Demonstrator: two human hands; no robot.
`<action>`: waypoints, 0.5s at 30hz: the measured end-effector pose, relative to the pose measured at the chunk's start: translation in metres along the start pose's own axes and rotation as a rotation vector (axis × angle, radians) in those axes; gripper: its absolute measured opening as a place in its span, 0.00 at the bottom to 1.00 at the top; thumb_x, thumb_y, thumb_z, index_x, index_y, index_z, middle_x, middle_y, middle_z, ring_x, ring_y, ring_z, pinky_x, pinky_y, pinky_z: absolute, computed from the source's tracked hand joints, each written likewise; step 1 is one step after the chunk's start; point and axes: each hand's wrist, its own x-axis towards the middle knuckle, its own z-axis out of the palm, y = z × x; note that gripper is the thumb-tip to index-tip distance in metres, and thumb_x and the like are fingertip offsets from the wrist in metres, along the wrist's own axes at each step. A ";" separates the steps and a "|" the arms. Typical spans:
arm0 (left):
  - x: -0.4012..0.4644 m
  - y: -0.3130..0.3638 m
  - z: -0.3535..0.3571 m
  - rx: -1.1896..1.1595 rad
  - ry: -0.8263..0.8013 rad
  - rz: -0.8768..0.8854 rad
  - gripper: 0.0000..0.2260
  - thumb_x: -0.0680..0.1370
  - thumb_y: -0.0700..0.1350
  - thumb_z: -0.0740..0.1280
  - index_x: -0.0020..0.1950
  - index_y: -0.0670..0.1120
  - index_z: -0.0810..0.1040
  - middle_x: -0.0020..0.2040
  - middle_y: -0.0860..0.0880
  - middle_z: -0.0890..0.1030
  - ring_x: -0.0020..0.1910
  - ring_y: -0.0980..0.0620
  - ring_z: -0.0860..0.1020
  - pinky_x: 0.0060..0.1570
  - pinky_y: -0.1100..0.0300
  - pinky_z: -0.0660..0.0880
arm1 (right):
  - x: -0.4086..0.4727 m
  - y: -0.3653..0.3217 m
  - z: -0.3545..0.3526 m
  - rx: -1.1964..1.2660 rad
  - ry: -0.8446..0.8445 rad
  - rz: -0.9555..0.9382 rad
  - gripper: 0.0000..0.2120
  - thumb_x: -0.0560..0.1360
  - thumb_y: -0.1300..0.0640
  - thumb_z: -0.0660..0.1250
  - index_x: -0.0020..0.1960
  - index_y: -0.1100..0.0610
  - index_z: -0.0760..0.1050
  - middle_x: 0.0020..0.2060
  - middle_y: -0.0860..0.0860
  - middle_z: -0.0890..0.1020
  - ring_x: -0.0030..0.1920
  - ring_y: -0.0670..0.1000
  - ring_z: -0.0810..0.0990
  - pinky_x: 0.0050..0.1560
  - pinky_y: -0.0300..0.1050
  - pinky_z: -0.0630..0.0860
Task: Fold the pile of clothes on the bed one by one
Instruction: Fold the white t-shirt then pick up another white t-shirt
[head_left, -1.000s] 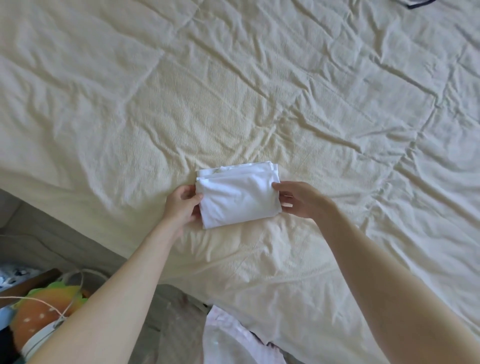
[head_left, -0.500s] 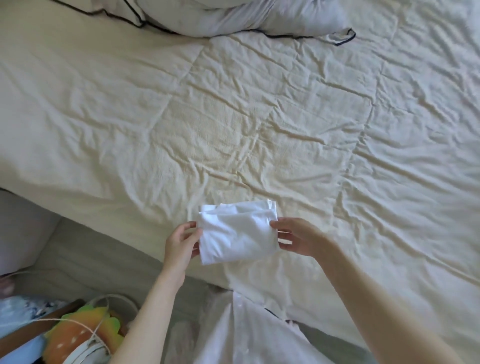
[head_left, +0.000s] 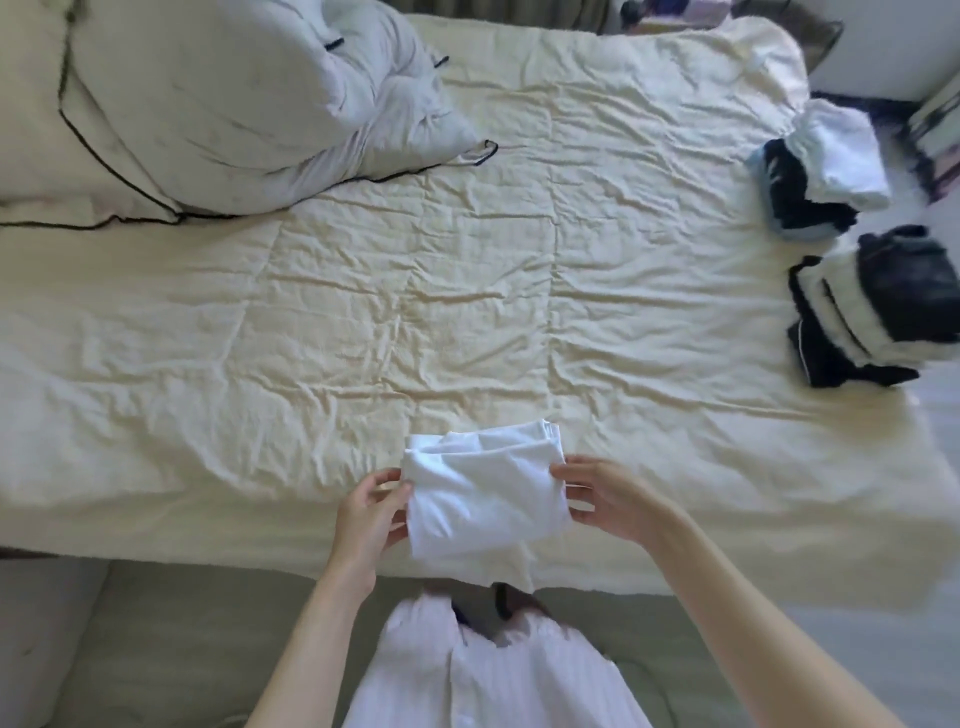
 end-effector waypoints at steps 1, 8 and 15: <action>-0.005 0.005 0.014 0.033 -0.023 0.025 0.04 0.77 0.41 0.67 0.50 0.49 0.77 0.48 0.45 0.82 0.42 0.49 0.82 0.36 0.59 0.76 | -0.013 0.001 -0.013 0.029 0.018 -0.025 0.06 0.74 0.63 0.68 0.50 0.58 0.81 0.43 0.52 0.84 0.40 0.49 0.83 0.41 0.43 0.77; -0.026 0.015 0.116 0.200 -0.164 0.099 0.04 0.77 0.41 0.67 0.51 0.48 0.78 0.45 0.47 0.82 0.38 0.53 0.83 0.33 0.63 0.77 | -0.063 0.006 -0.108 0.163 0.073 -0.109 0.07 0.77 0.61 0.66 0.54 0.59 0.79 0.43 0.51 0.84 0.43 0.50 0.82 0.49 0.46 0.78; -0.036 -0.003 0.257 0.286 -0.185 0.081 0.04 0.77 0.40 0.67 0.50 0.48 0.79 0.43 0.47 0.83 0.37 0.51 0.83 0.33 0.62 0.77 | -0.079 -0.003 -0.249 0.210 0.081 -0.089 0.08 0.76 0.62 0.65 0.54 0.60 0.79 0.43 0.52 0.85 0.43 0.49 0.83 0.47 0.44 0.79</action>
